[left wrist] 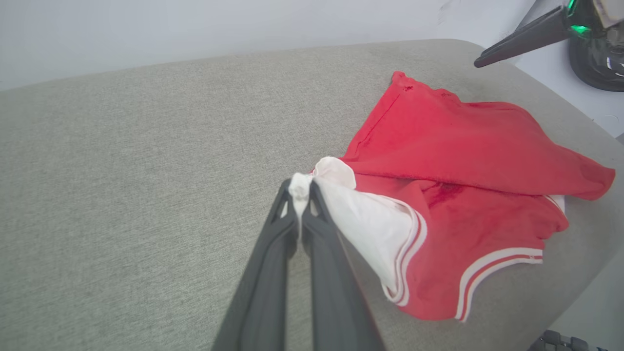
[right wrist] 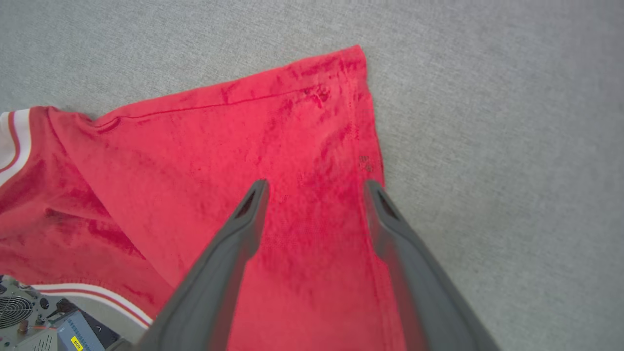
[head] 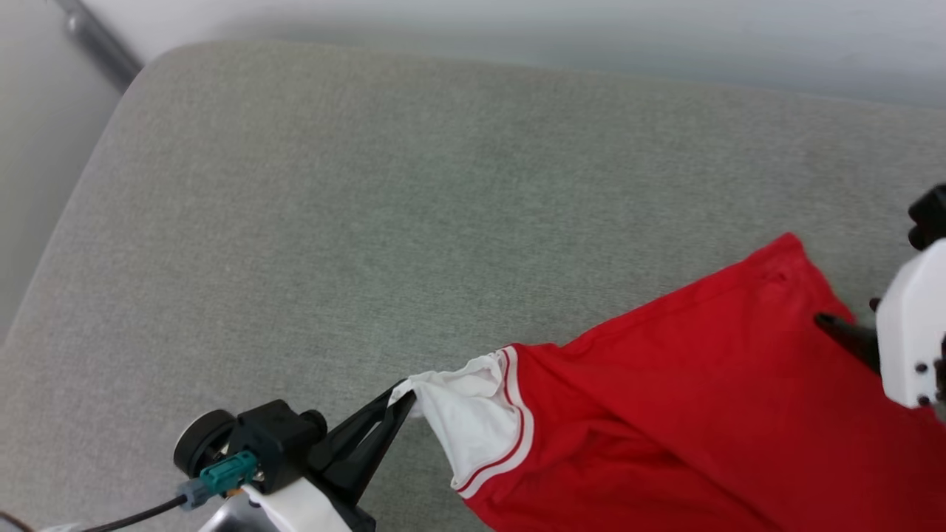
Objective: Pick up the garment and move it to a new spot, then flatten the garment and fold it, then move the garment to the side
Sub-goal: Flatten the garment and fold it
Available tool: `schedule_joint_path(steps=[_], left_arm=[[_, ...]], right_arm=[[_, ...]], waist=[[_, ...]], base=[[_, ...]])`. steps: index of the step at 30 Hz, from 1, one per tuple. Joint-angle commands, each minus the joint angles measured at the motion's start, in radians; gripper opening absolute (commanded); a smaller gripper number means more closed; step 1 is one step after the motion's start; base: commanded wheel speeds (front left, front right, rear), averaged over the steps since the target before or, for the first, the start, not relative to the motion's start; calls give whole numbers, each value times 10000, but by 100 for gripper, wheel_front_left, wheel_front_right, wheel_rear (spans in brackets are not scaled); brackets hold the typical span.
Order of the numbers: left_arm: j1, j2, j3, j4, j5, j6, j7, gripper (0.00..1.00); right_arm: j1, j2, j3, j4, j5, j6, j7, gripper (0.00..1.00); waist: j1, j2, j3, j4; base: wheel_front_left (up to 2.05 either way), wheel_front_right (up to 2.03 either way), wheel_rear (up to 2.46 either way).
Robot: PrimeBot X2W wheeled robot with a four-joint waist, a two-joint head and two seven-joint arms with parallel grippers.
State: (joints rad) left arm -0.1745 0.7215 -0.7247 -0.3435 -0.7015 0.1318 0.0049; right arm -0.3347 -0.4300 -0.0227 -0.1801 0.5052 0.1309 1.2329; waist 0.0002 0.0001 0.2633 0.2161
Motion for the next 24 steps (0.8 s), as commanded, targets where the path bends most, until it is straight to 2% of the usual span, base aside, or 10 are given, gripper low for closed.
schedule_joint_path(steps=[1, 11, 20, 21, 22, 23, 24], left_arm=[[-146, -45, 4, -18, 43, -23, -12, 0], [-797, -449, -147, 4, 206, -314, -43, 0], [-1079, -783, -292, 262, 192, -535, -206, 0], [-1101, -804, -299, 295, 187, -565, -236, 0], [-1119, -821, -309, 328, 179, -586, -249, 0], [-1137, -833, -319, 361, 173, -598, -271, 0], [-1150, -834, -315, 391, 172, -620, -277, 0]], right_arm=[[-277, 65, 82, 200, -97, -4, 11, 100], [-1813, -388, 722, 2551, -809, -4, -132, 100], [-1587, -758, 1424, 3927, -904, -8, -378, 100], [-1549, -762, 1477, 4061, -880, -10, -340, 71], [-1530, -764, 1532, 4134, -844, -10, -342, 29], [-1523, -773, 1576, 4189, -817, -10, -383, 0], [-1541, -785, 1622, 4222, -778, -10, -406, 0]], waist=[[-2, -1, 351, 353], [-2, -1, 1330, 1305], [-2, -1, 1740, 1696], [-2, -1, 1741, 1709], [-2, -1, 1734, 1715], [-2, -1, 1717, 1714], [-2, -1, 1681, 1703]], base=[[0, 0, 0], [0, 0, 0], [0, 0, 0], [0, 0, 0], [0, 0, 0], [0, 0, 0], [0, 0, 0]])
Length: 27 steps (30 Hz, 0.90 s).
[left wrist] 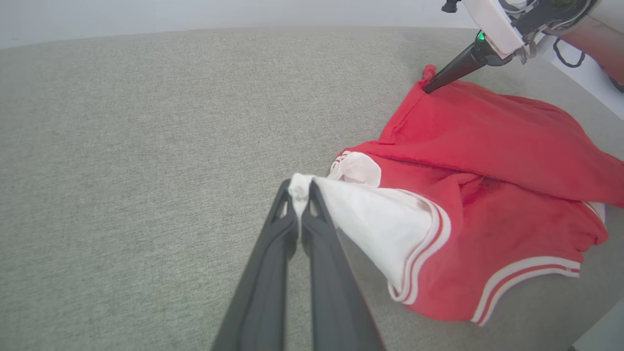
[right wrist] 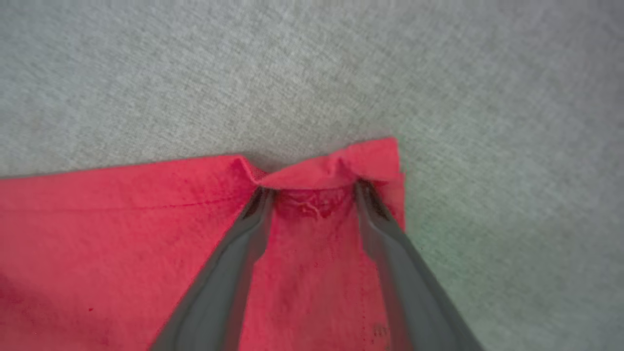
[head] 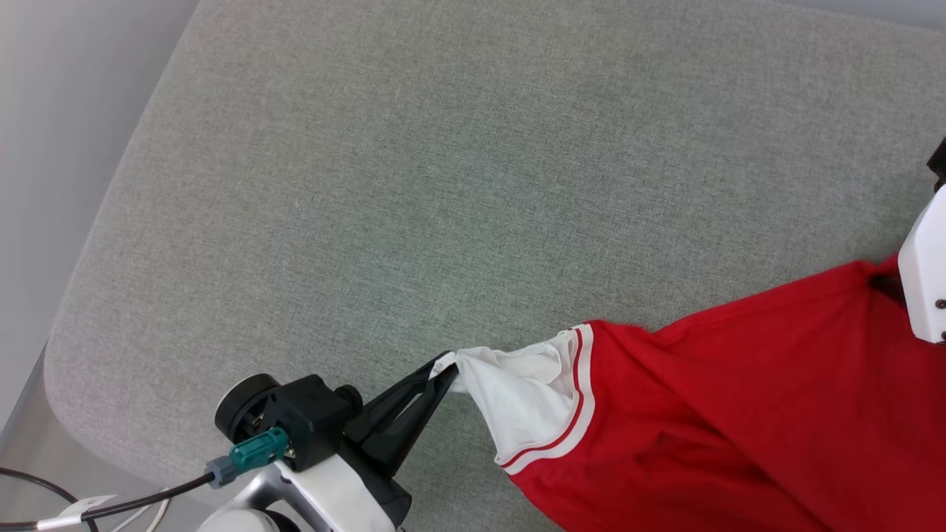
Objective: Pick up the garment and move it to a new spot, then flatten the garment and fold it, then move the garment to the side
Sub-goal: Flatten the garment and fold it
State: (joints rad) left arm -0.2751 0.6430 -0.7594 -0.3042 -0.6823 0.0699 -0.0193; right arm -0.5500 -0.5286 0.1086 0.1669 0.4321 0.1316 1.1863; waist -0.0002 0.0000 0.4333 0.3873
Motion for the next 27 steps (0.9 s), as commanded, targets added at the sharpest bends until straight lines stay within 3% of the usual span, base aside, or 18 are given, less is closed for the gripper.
schedule_joint_path(steps=[1, 13, 22, 27], left_arm=[[-148, -44, 40, 29, -27, -18, -58, 0], [-153, 616, 429, -193, -10, 208, 59, 0], [-832, 1696, 1688, -1457, -449, 612, 653, 0], [-1694, 2147, 2525, -2043, -794, 680, 976, 0]], right_arm=[[569, 178, 370, 738, 16, -16, 5, 0], [-498, -79, 526, 531, 898, -11, -1663, 0], [-983, -346, 62, -575, 1827, -11, -2443, 0], [-927, -28, -632, -1522, 2389, -11, -2630, 0]], waist=[[2, 0, -72, -32], [2, 0, -1802, -938], [2, 0, -3175, -1931], [2, 0, -3726, -2429]], base=[[0, 0, 0], [0, 0, 0], [0, 0, 0], [0, 0, 0]])
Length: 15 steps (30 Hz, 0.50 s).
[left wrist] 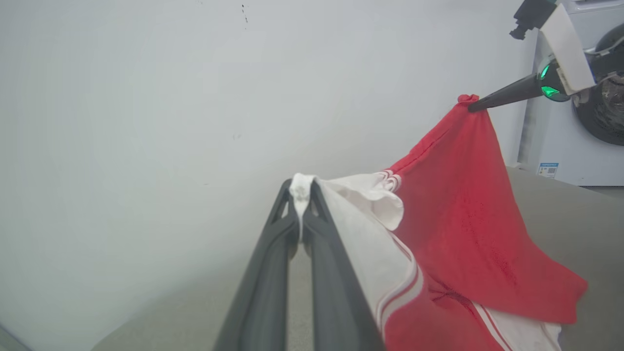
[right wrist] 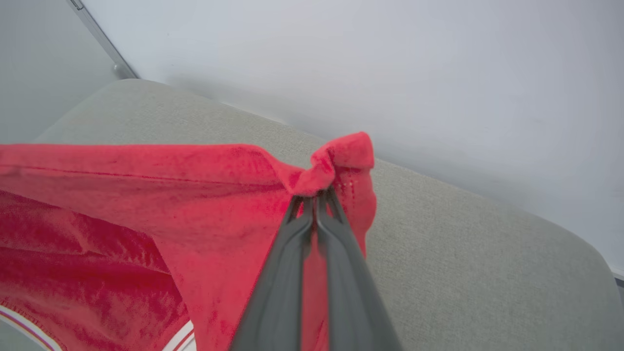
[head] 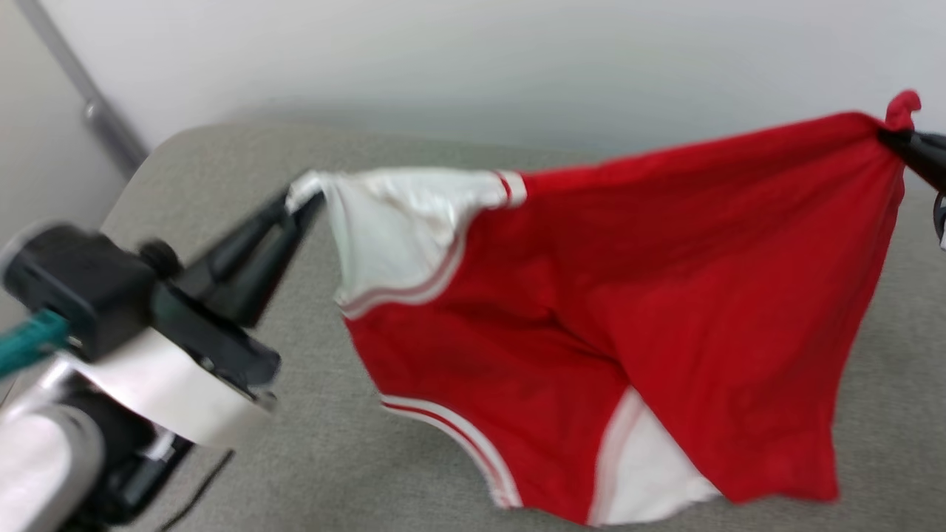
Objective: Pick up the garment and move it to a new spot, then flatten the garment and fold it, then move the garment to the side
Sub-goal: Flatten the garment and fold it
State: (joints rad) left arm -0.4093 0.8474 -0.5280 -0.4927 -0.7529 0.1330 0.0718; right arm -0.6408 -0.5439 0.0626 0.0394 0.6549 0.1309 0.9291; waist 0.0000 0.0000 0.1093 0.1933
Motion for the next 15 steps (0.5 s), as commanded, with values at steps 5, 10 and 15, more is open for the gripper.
schedule_joint_path(steps=[5, 10, 15], left_arm=[[-1161, 342, 803, -418, -203, 104, 341, 0], [-2134, 515, 1308, -467, -229, 121, 653, 0], [-2997, 693, 1677, -289, -191, 46, 816, 0]], right_arm=[[18, 297, -541, -1168, 310, -4, -260, 0], [-209, 464, -735, -2213, 253, -4, -699, 0], [-536, 818, -850, -3043, 129, -4, -1347, 0]], waist=[[0, 0, -706, -885], [0, 0, -826, -1364], [0, 0, -859, -1864]], base=[[0, 0, 0], [0, 0, 0], [0, 0, 0]])
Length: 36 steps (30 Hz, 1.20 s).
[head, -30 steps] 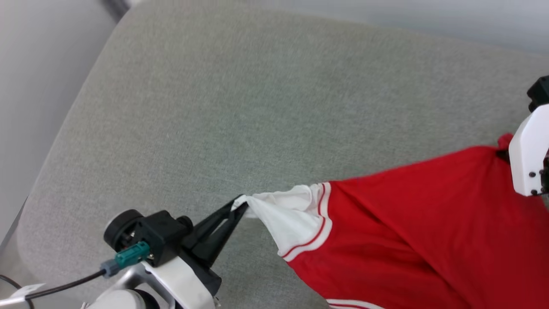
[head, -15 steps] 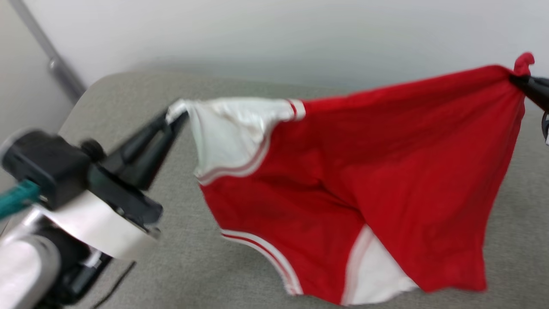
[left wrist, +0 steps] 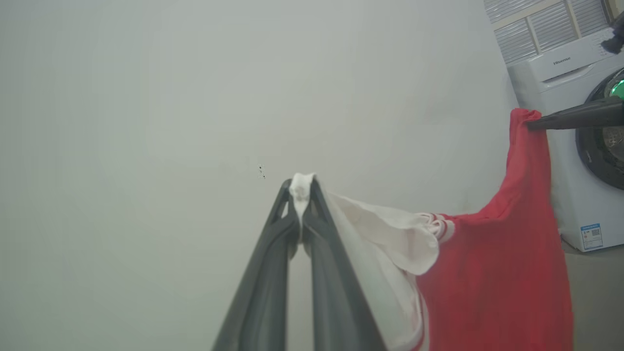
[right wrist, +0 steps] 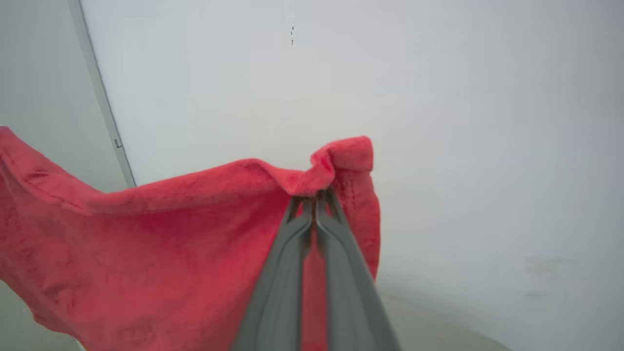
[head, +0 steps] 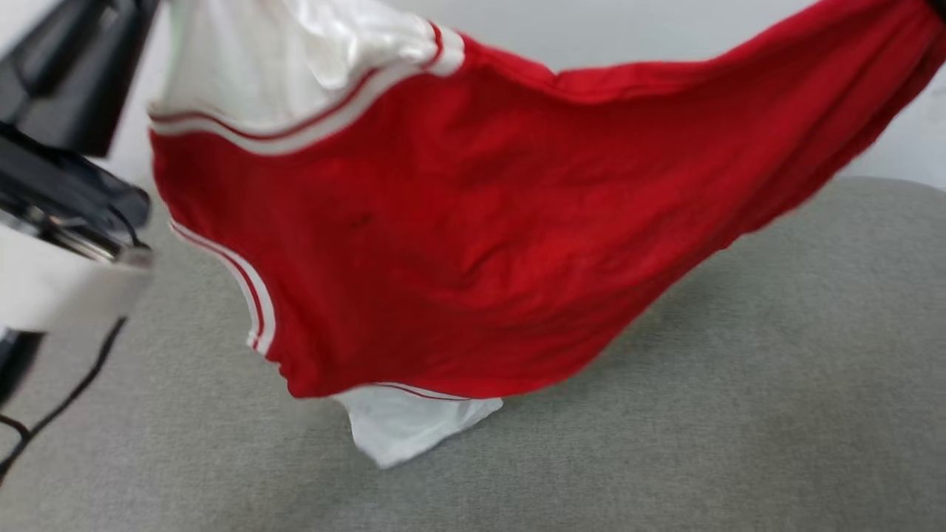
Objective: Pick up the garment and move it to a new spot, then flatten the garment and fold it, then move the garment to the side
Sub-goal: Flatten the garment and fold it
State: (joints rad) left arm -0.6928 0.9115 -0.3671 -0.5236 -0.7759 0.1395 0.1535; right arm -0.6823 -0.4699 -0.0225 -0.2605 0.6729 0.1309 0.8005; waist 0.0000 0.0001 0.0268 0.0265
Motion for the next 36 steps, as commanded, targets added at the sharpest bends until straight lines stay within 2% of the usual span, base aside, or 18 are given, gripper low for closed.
schedule_joint_path(steps=[1, 11, 20, 24, 28, 36], left_arm=[[-313, 76, 139, 64, 32, -32, 18, 0], [-1799, 400, 781, 686, -21, -287, 176, 0], [-3241, 538, 887, 1474, 2, -774, 471, 0], [-4380, 285, 762, 2471, 114, -1159, 460, 0], [-5939, -50, 469, 3800, 418, -1760, 426, 0], [-9494, -1344, 77, 6763, 1323, -2266, -554, 0]], right_arm=[[-169, 163, -19, -172, -77, -4, -182, 0], [-950, 503, 65, -700, -533, -4, -1213, 0], [-2015, 393, -194, -498, -819, -4, -1998, 0], [-2807, 474, -225, 10, -1157, -5, -2447, 0], [-3924, 554, -36, 874, -1615, -5, -3173, 0], [-6465, 987, 650, 3267, -2749, -8, -5481, 0]], waist=[[0, -1, -21, -299], [0, -1, 577, -1184], [0, -1, 2218, -1610], [0, -1, 3133, -1623], [0, -1, 4043, -1594], [0, -1, 5585, -1447]], base=[[0, 0, 0], [0, 0, 0], [0, 0, 0], [0, 0, 0], [0, 0, 0], [0, 0, 0]])
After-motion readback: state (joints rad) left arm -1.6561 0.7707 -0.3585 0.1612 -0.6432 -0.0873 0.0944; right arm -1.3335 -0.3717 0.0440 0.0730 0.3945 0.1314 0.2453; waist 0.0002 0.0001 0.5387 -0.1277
